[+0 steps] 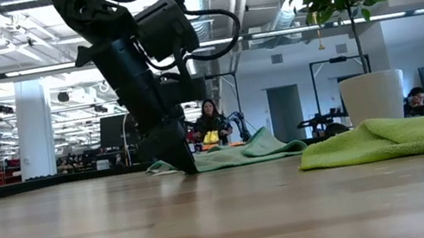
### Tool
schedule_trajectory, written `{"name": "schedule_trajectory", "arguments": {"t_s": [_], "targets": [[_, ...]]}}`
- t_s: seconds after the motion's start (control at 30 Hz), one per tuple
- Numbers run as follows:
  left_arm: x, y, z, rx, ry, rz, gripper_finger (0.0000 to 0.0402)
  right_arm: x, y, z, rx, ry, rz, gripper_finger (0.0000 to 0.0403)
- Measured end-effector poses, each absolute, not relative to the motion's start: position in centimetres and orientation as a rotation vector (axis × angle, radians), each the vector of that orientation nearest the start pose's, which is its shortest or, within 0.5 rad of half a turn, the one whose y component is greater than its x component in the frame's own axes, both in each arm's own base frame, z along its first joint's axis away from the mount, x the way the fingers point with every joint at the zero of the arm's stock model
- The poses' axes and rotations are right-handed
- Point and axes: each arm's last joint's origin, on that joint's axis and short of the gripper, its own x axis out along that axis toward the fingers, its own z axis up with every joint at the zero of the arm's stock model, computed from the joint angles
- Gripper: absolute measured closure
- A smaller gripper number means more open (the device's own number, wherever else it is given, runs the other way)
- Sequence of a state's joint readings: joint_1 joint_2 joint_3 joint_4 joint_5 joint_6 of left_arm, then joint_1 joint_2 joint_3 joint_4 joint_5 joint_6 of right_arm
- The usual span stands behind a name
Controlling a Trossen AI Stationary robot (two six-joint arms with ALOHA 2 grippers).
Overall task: Fold microfiber towels
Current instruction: Fold the blue towel
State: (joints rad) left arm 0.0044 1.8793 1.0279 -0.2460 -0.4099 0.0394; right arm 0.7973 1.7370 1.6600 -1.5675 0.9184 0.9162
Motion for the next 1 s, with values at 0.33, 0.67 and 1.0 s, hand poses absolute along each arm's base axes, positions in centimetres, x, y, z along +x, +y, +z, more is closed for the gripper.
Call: {"name": "schedule_trajectory", "arguments": {"t_s": [0.33, 0.67, 1.0], "targets": [[34.8, 1.2, 12.5, 0.193, 1.098, 0.382, 0.0234, 22.6, 20.8, 32.0, -0.418, 0.858, -0.503, 0.0242], [34.5, 0.9, 12.3, 0.131, 1.134, 0.366, 0.0365, 22.7, 20.7, 32.0, -0.427, 0.862, -0.503, 0.0242], [34.1, -1.3, 12.1, 0.210, 1.149, 0.366, 0.0399, 22.9, 20.5, 32.0, -0.435, 0.859, -0.517, 0.0242]]}}
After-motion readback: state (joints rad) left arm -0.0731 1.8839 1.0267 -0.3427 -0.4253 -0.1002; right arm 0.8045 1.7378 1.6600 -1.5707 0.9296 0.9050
